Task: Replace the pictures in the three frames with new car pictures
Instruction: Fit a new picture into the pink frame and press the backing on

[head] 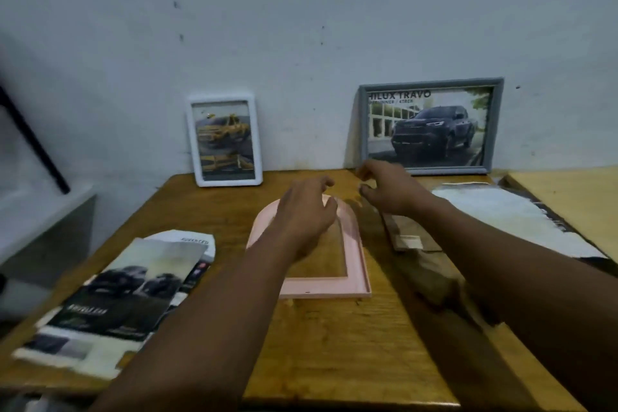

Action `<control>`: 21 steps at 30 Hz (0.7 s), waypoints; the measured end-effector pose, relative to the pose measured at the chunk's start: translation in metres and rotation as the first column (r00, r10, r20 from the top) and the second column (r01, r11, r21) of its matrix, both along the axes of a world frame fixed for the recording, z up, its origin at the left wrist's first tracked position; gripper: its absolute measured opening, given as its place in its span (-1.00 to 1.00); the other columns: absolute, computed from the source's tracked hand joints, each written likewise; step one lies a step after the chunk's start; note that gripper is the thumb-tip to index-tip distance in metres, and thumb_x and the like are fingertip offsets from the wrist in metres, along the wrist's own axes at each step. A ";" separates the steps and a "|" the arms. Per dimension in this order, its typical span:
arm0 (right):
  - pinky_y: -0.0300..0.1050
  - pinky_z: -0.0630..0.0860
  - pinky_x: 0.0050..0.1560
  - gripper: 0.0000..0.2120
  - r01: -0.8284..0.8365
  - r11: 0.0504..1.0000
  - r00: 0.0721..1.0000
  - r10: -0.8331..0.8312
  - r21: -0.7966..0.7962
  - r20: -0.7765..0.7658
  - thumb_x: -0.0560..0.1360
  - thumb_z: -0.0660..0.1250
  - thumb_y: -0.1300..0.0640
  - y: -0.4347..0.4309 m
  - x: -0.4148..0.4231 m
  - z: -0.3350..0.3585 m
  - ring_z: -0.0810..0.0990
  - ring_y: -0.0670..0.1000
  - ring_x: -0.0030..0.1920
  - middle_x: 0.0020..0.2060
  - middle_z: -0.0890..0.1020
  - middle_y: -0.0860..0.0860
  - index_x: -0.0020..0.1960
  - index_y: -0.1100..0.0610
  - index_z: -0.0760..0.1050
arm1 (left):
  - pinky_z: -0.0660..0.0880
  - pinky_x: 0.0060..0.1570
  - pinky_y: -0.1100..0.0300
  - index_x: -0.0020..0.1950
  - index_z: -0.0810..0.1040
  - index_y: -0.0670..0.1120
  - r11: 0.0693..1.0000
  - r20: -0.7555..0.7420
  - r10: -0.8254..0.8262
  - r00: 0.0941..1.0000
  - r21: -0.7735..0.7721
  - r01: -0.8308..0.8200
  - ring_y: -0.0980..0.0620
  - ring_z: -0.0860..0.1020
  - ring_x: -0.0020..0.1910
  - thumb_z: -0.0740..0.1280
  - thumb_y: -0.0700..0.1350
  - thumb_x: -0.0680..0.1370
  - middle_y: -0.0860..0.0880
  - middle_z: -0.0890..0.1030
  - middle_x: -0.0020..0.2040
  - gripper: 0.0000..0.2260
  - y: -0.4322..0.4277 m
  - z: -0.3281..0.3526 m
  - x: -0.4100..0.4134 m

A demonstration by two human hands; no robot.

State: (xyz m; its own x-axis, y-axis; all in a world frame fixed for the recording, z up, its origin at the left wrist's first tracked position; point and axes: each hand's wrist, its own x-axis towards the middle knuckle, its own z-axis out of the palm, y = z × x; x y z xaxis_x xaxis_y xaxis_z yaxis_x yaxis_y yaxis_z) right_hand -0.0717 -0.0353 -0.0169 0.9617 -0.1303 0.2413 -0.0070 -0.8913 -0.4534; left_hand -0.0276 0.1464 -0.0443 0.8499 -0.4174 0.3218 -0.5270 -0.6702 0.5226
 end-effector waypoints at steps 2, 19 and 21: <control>0.01 0.55 0.14 -0.71 -0.075 0.997 0.997 0.075 0.013 -0.007 0.55 0.37 0.06 0.050 0.014 0.000 0.56 0.01 0.11 0.13 0.60 -0.02 0.25 0.02 0.49 | 0.49 0.22 0.05 0.40 0.52 0.06 0.995 -0.015 0.097 0.995 -0.015 -0.098 -0.03 0.52 0.27 0.36 0.00 0.60 0.02 0.60 0.27 -0.65 0.048 0.002 0.003; 0.22 0.36 0.36 -0.37 -0.396 0.909 0.894 0.348 -0.132 -0.281 0.56 0.31 0.07 0.262 0.055 -0.046 0.40 0.19 0.40 0.45 0.40 0.12 0.54 -0.03 0.10 | 0.48 0.28 -0.06 0.43 0.51 -0.04 0.892 0.003 0.443 0.897 0.098 -0.441 -0.09 0.52 0.30 0.31 -0.01 0.59 -0.09 0.61 0.30 -0.59 0.258 -0.054 -0.007; 0.20 0.39 0.33 -0.36 -0.399 0.905 0.895 0.348 -0.151 -0.279 0.55 0.33 0.09 0.263 0.054 -0.047 0.43 0.21 0.37 0.43 0.42 0.13 0.53 -0.04 0.11 | 0.48 0.28 -0.06 0.44 0.50 -0.04 0.886 0.017 0.453 0.891 0.106 -0.452 -0.08 0.50 0.31 0.30 0.00 0.59 -0.09 0.60 0.30 -0.59 0.258 -0.055 -0.007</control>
State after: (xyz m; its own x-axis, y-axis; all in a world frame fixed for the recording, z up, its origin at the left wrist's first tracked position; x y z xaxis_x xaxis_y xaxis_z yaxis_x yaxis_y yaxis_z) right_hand -0.0173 0.2277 -0.0634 0.9609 0.2762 -0.0196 0.2585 -0.9202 -0.2938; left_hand -0.0345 0.4040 -0.0997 0.9569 -0.0177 0.2899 -0.1495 -0.8858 0.4392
